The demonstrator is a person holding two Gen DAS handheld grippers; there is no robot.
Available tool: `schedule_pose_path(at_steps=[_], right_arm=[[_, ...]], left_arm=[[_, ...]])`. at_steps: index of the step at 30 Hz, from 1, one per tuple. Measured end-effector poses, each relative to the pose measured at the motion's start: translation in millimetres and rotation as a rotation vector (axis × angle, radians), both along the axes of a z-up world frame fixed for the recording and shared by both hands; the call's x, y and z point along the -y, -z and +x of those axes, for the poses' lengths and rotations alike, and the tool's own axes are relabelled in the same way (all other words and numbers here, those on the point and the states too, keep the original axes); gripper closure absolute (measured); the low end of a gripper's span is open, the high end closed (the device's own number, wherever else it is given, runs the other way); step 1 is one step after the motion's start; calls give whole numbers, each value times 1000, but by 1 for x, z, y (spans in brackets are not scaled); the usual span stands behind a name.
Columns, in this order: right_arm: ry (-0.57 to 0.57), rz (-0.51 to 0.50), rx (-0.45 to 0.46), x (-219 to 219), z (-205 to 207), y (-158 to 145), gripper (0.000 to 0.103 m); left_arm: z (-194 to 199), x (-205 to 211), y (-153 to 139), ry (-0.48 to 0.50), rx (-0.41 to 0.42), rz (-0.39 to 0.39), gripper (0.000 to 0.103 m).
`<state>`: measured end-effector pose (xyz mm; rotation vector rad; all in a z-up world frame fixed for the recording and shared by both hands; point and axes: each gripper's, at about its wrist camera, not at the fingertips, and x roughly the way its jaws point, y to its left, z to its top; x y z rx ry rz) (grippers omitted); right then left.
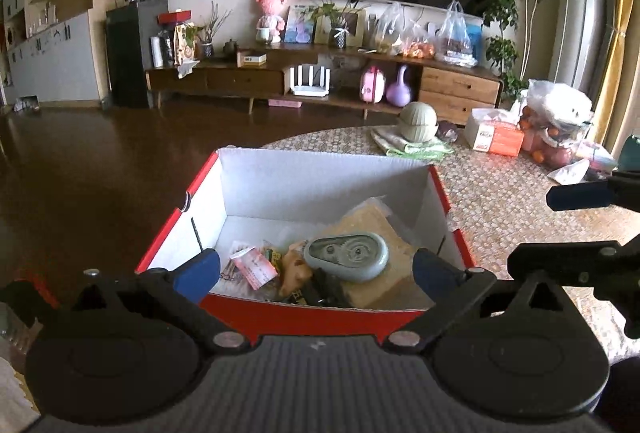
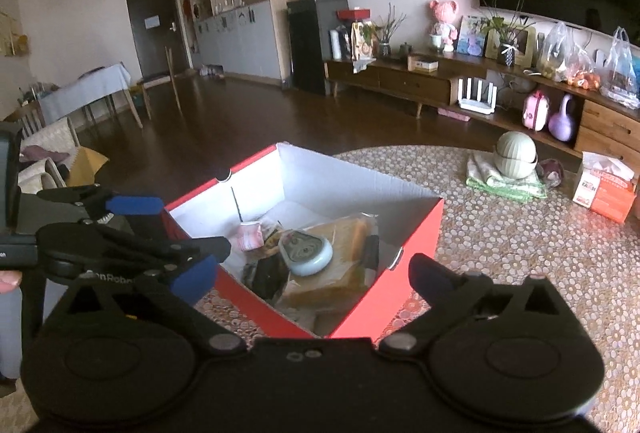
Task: Organize objects
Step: 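Withdraw both tools from the red box back over the table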
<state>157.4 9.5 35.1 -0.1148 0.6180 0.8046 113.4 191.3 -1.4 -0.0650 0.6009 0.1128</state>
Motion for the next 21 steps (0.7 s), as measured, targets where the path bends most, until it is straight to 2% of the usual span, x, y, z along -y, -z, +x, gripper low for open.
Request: schedule_pose_path(at_steps=[12, 16, 21], right_arm=[[-19, 44, 9, 23, -18, -1, 0], [-18, 51, 13, 26, -19, -2, 0], [-15, 60, 14, 28, -20, -3, 0]], left_arm=[[-27, 20, -10, -3, 63, -19, 0], [-30, 29, -12, -19, 58, 22, 0], [-31, 30, -12, -13, 53, 6, 0]])
